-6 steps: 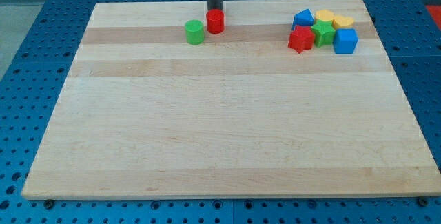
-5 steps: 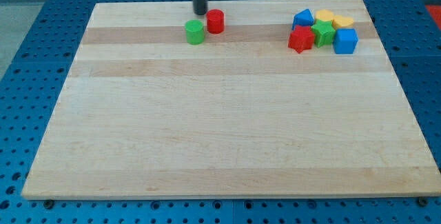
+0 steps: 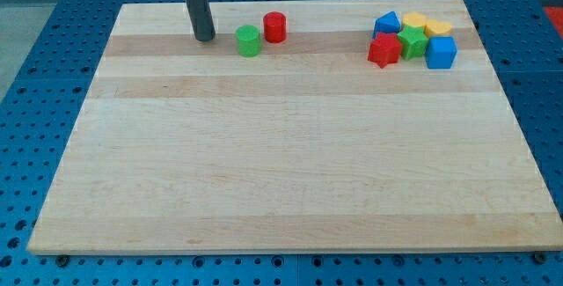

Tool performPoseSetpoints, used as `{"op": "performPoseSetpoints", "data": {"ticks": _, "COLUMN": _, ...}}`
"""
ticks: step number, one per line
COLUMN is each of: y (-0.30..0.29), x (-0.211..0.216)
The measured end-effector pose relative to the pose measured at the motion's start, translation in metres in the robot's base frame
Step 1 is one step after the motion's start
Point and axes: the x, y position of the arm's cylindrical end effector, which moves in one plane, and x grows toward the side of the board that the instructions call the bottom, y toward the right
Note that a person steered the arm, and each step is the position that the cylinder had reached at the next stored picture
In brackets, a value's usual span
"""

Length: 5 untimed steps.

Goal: Move your arm closer to green circle

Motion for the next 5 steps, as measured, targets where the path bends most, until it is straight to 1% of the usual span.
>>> {"op": "performPoseSetpoints", "data": {"ticks": 1, "y": 0.013, "x": 0.023}}
{"op": "performPoseSetpoints", "data": {"ticks": 3, "y": 0.023, "x": 0.046}}
{"op": "performPoseSetpoints", "data": {"ticks": 5, "y": 0.052, "x": 0.033}}
